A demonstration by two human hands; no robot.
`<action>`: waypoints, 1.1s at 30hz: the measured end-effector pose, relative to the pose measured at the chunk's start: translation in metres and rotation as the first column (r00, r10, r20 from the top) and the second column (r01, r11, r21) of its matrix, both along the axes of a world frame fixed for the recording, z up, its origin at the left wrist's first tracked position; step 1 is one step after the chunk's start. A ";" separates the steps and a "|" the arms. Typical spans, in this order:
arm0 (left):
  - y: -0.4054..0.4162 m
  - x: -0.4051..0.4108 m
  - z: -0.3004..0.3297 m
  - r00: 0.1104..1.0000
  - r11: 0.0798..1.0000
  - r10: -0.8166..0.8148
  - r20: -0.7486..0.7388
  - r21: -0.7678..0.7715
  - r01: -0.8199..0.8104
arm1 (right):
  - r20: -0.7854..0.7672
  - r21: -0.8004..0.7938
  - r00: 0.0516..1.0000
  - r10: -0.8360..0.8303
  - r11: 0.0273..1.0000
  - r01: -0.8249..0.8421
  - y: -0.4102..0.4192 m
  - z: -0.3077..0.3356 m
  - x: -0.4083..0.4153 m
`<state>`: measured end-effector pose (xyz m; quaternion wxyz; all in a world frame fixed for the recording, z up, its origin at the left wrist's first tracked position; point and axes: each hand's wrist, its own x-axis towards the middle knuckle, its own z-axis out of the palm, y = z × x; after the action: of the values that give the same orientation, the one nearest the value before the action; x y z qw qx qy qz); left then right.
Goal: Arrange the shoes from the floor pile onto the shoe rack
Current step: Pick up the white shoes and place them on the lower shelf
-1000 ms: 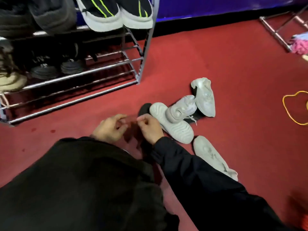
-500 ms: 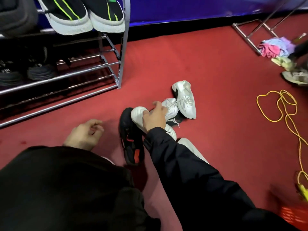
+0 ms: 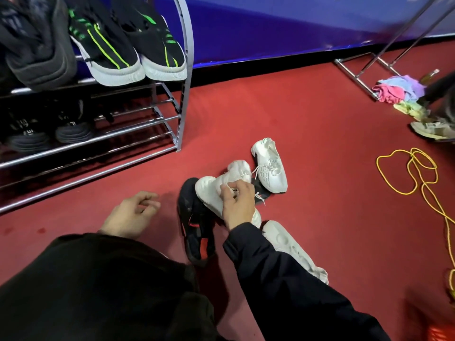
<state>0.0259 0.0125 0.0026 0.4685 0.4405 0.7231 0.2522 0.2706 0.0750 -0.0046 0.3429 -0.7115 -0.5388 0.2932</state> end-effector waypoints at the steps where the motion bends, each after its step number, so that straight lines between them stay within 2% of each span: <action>1: 0.002 0.004 0.003 0.997 1.000 0.005 0.075 0.006 -0.006 | -0.048 0.059 0.998 0.040 0.998 -0.037 -0.012 0.008 -0.006; 2: 0.003 0.009 0.007 0.983 1.000 0.025 0.183 -0.008 -0.024 | -0.084 0.105 0.991 0.100 0.990 -0.091 -0.026 0.015 -0.013; 4: 0.008 0.021 0.020 0.895 0.992 0.104 0.433 -0.105 -0.064 | -0.123 0.157 0.960 0.250 0.961 -0.230 -0.051 0.026 -0.027; 6: 0.012 0.028 0.024 0.808 0.980 0.178 0.562 -0.175 -0.094 | -0.128 0.159 0.906 0.403 0.910 -0.382 -0.068 0.029 -0.038; 8: 0.013 0.027 0.020 0.845 0.978 0.204 0.495 -0.140 -0.154 | -0.143 0.111 0.842 0.520 0.854 -0.508 -0.072 0.029 -0.044; 10: 0.013 0.024 0.015 0.902 0.979 0.200 0.381 -0.106 -0.173 | -0.229 0.047 0.825 0.516 0.853 -0.520 -0.061 0.032 -0.045; 11: 0.013 0.022 0.014 0.916 0.983 0.183 0.358 -0.088 -0.162 | -0.284 0.016 0.851 0.442 0.890 -0.456 -0.048 0.031 -0.042; 13: 0.013 0.020 0.018 0.909 0.990 0.139 0.392 -0.064 -0.124 | -0.307 -0.022 0.936 0.171 0.982 -0.186 -0.007 0.012 -0.024; 15: 0.017 0.022 0.022 0.898 0.995 0.095 0.430 -0.030 -0.091 | -0.267 -0.106 0.955 -0.130 0.989 0.106 0.041 -0.017 0.008; 17: 0.024 0.025 0.027 0.899 0.999 0.051 0.435 -0.006 -0.054 | -0.213 -0.236 0.898 -0.385 0.912 0.335 0.081 -0.043 0.040; 20: 0.032 0.030 0.034 0.876 0.994 0.106 0.471 -0.077 -0.078 | -0.013 -0.341 0.728 -0.686 0.687 0.642 0.114 -0.060 0.080; 21: 0.034 0.030 0.036 0.863 0.985 0.158 0.479 -0.131 -0.108 | 0.015 -0.372 0.691 -0.723 0.637 0.675 0.120 -0.064 0.094; 22: 0.036 0.030 0.034 0.840 0.973 0.218 0.496 -0.182 -0.145 | -0.021 -0.410 0.673 -0.740 0.620 0.669 0.125 -0.069 0.105; 24: 0.039 0.031 0.035 0.778 0.947 0.305 0.550 -0.261 -0.186 | -0.206 -0.493 0.618 -0.759 0.626 0.605 0.134 -0.086 0.130; 27: 0.038 0.032 0.037 0.817 0.951 0.263 0.513 -0.279 -0.131 | -0.364 -0.506 0.563 -0.742 0.665 0.549 0.134 -0.094 0.152; 29: 0.035 0.034 0.034 0.821 0.952 0.266 0.505 -0.273 -0.141 | -0.356 -0.399 0.550 -0.756 0.655 0.642 0.138 -0.097 0.157; 30: 0.035 0.035 0.034 0.820 0.951 0.272 0.504 -0.272 -0.148 | -0.372 -0.290 0.542 -0.753 0.649 0.703 0.138 -0.089 0.154; 33: 0.035 0.034 0.040 0.846 0.933 0.330 0.418 -0.281 -0.226 | -0.521 -0.147 0.587 -0.620 0.742 0.654 0.133 -0.053 0.141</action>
<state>0.0603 0.0471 0.0428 0.6298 0.2035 0.6719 0.3323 0.4116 0.2076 -0.0579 0.5827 -0.7336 -0.1379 0.3215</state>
